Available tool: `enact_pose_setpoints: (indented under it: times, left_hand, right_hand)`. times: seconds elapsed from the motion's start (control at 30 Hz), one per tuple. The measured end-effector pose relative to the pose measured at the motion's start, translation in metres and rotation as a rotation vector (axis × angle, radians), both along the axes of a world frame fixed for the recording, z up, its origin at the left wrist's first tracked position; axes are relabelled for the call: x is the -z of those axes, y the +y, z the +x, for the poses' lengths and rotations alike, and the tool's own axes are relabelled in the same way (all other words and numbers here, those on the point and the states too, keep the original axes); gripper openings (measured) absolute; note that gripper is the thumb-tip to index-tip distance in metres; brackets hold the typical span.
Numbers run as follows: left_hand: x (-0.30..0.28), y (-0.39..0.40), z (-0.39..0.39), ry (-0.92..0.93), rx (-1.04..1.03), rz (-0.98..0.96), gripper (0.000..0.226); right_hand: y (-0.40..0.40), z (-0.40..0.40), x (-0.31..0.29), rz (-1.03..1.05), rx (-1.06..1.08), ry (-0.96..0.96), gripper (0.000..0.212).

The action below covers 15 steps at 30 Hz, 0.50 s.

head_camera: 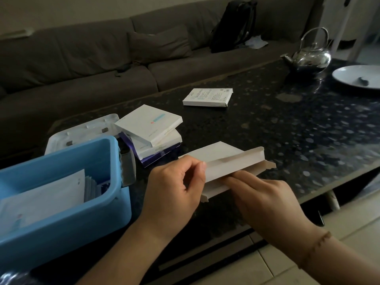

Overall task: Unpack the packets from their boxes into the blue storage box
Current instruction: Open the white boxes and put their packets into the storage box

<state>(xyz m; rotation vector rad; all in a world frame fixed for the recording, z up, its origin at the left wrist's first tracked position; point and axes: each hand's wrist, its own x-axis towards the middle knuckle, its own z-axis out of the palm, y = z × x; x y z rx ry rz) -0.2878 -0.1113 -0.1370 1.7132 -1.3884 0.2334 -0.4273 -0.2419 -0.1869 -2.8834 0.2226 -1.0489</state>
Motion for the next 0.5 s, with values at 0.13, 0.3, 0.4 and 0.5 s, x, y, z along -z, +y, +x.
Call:
enact_pose_setpoints:
  times: [0.13,0.3,0.4,0.5]
  left_hand:
    - [0.002,0.000,0.002,-0.008,0.003,0.007,0.028]
    - [0.002,-0.001,0.000,0.000,0.027,0.028,0.028]
    - [0.003,0.000,-0.001,0.015,0.093,0.081,0.034]
    - [0.007,-0.001,0.000,-0.008,0.112,0.122,0.031]
  right_hand:
    - [0.002,-0.008,0.001,0.010,-0.065,0.009,0.024]
    - [0.011,-0.028,-0.006,-0.015,-0.099,-0.049,0.017]
    - [0.011,-0.040,-0.016,-0.054,-0.070,-0.097,0.018]
    - [0.004,-0.055,-0.022,-0.056,-0.099,-0.248,0.030]
